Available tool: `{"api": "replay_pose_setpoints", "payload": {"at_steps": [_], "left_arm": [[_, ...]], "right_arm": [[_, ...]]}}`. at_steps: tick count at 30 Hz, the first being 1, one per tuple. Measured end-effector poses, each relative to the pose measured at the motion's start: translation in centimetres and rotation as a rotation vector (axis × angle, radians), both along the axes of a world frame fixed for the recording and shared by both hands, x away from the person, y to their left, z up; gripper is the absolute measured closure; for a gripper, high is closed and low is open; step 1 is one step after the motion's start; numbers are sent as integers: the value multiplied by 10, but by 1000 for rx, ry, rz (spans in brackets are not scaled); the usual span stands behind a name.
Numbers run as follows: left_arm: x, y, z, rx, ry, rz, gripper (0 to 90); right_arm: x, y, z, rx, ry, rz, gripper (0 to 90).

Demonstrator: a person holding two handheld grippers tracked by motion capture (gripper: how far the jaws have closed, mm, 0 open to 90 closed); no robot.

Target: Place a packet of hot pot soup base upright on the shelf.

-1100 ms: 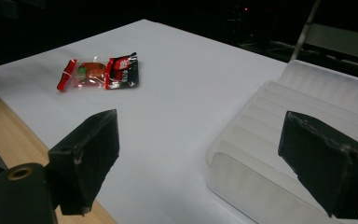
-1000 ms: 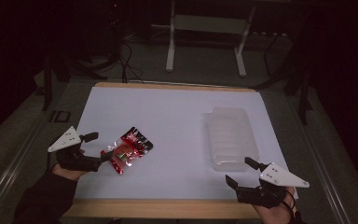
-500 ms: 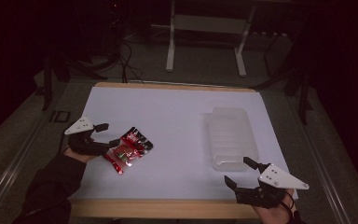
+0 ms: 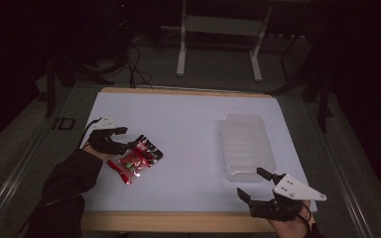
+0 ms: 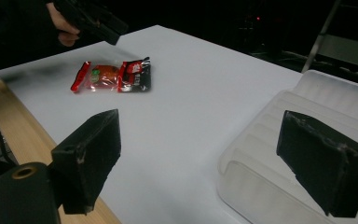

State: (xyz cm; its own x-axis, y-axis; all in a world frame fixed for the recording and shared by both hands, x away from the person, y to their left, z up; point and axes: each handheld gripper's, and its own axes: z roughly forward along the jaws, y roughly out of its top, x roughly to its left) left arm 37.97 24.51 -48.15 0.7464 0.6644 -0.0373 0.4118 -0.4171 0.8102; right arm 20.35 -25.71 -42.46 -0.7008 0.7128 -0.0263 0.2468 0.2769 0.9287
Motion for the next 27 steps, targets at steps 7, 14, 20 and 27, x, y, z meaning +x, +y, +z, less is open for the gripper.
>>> {"api": "replay_pose_setpoints", "payload": {"at_steps": [7,14,20,27], "left_arm": [[18,-9,-8,52,28,4,253],[37,-11,-17,60,72,21,252],[47,-17,-24,86,115,-6,252],[53,-20,-31,125,151,-28,286]], "right_arm": [[0,1,-1,-1,3,7,136],[1,1,-2,-7,6,12,138],[2,2,-4,-13,19,15,141],[3,1,-5,-14,26,16,143]]}}
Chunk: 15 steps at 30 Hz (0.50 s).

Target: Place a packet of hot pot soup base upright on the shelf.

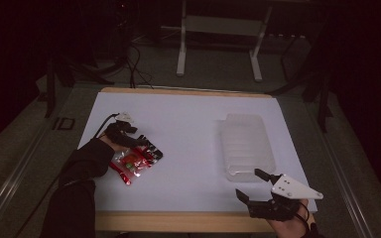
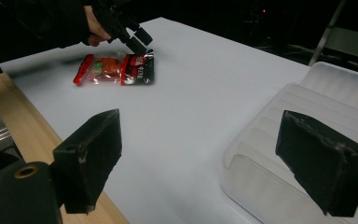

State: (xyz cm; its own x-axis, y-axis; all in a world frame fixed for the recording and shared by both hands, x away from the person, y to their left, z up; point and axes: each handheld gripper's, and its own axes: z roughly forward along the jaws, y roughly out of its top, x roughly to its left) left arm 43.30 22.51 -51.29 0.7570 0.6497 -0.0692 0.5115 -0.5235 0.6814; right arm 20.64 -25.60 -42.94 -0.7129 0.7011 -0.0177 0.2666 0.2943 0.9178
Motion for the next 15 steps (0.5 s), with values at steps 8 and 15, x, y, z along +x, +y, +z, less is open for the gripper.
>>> {"api": "replay_pose_setpoints", "payload": {"at_steps": [8,15], "left_arm": [[0,-3,-5,19,30,-28,341],[-2,-9,-5,71,18,-53,448]], "right_arm": [[0,1,0,-5,1,5,144],[0,1,-1,-10,4,4,146]]}}
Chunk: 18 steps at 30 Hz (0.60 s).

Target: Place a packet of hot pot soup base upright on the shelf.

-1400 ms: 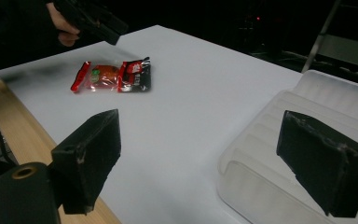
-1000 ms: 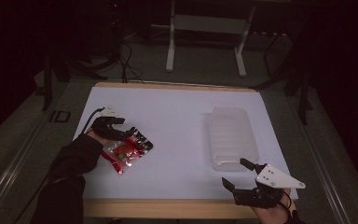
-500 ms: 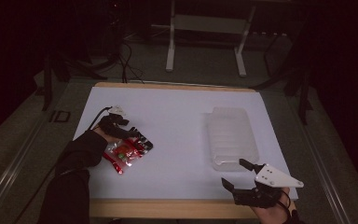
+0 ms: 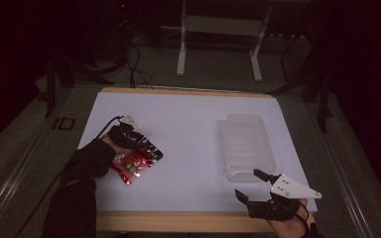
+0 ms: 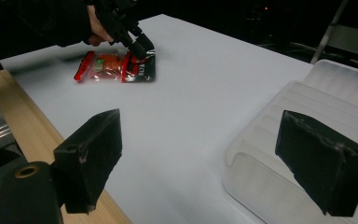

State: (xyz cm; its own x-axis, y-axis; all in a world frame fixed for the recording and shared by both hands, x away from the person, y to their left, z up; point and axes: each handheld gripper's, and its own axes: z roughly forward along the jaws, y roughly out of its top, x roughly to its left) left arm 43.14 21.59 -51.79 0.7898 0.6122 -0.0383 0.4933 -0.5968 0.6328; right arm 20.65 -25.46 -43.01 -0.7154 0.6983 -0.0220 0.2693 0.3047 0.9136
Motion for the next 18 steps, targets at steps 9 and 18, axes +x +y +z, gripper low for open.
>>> {"api": "replay_pose_setpoints", "payload": {"at_steps": [9,18], "left_arm": [[-2,-12,-2,95,6,8,382],[-11,-24,2,142,11,-41,558]], "right_arm": [[0,0,0,-5,-1,0,146],[0,0,1,-4,0,-1,153]]}}
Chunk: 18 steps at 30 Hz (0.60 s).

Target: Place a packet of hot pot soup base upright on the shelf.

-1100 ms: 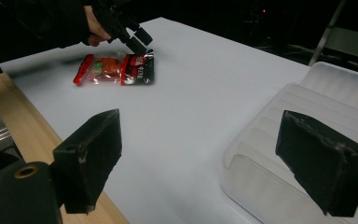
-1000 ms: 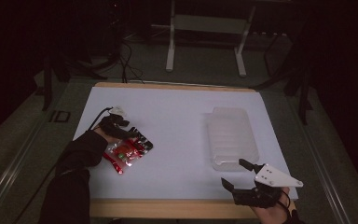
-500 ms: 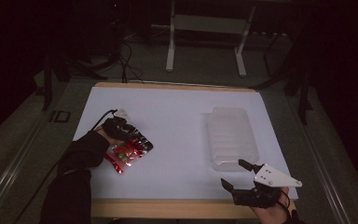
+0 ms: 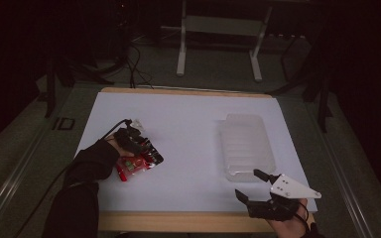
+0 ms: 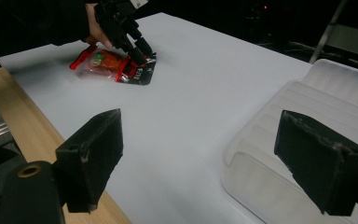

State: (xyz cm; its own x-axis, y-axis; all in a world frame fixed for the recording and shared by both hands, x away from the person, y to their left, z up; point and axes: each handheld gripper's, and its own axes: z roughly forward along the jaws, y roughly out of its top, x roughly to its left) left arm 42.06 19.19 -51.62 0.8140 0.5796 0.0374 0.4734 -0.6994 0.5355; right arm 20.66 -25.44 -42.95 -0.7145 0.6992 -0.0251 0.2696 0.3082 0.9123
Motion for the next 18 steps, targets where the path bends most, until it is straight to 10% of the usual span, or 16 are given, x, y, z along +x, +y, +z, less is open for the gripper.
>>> {"api": "replay_pose_setpoints", "payload": {"at_steps": [7,18], "left_arm": [[-14,-8,-1,31,-75,-7,864],[-13,-2,2,8,-99,7,884]], "right_arm": [[-3,0,3,-1,-14,4,174],[-1,-1,3,3,-6,1,176]]}}
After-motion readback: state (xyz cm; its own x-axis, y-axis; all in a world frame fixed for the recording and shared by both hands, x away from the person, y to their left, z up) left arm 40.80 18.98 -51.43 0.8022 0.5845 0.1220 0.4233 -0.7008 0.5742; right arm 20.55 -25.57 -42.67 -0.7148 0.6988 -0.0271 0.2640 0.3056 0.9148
